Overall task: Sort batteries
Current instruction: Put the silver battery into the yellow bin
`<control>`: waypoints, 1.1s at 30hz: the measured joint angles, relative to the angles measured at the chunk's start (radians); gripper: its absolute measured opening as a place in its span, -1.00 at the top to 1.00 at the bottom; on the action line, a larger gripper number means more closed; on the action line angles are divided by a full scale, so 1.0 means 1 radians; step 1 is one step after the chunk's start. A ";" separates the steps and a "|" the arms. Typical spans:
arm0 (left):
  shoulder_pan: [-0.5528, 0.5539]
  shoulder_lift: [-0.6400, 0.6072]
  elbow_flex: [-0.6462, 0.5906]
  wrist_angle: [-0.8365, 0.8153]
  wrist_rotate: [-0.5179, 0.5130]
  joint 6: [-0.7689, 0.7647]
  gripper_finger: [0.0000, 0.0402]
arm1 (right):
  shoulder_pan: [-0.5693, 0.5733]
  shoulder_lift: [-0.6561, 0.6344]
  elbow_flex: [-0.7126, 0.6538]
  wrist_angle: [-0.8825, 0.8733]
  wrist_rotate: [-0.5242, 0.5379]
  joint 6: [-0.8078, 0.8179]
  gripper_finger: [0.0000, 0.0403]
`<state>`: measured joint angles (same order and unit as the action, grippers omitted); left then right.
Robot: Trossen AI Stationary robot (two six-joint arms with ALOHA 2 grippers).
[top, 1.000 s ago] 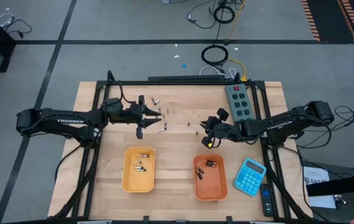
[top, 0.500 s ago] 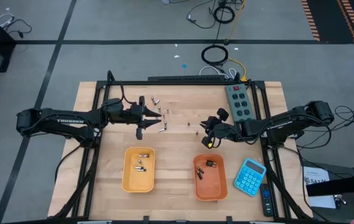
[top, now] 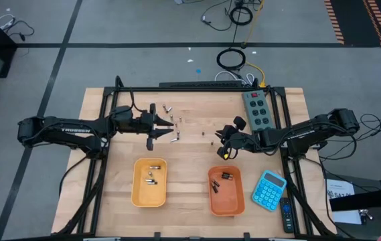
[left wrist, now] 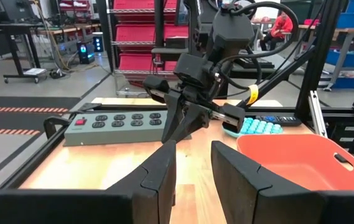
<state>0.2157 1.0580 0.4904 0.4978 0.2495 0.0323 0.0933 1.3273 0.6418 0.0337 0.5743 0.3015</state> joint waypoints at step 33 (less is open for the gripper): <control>0.001 -0.004 0.000 0.011 0.000 0.028 0.44 | -0.005 0.000 0.000 0.012 0.005 -0.098 0.81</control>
<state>0.2165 1.0538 0.4908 0.5085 0.2493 0.0605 0.0882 1.3273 0.6418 0.0462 0.5789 0.2036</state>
